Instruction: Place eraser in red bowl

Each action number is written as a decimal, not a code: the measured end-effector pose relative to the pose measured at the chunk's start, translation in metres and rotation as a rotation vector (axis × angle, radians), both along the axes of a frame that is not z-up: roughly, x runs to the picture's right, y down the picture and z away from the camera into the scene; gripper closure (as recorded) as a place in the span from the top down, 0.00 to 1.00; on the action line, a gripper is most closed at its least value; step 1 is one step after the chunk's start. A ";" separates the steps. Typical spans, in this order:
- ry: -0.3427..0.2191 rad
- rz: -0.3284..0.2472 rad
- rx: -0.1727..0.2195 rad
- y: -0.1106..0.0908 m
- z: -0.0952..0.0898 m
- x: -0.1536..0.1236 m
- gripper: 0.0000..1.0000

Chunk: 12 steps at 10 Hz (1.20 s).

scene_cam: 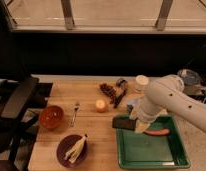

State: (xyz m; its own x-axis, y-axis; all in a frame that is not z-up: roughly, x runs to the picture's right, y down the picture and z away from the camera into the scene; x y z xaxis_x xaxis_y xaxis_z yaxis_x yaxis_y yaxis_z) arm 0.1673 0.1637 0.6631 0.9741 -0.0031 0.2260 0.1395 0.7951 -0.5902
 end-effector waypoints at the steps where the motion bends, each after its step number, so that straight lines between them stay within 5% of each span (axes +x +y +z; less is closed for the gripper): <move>1: 0.027 -0.027 -0.026 0.002 0.007 0.009 0.00; 3: 0.028 -0.049 -0.031 0.000 0.013 0.019 0.00; 6: -0.006 -0.097 -0.030 -0.014 0.028 -0.006 0.00; 9: -0.074 -0.152 -0.021 -0.027 0.041 -0.071 0.00; 12: -0.201 -0.201 0.004 -0.040 0.048 -0.148 0.00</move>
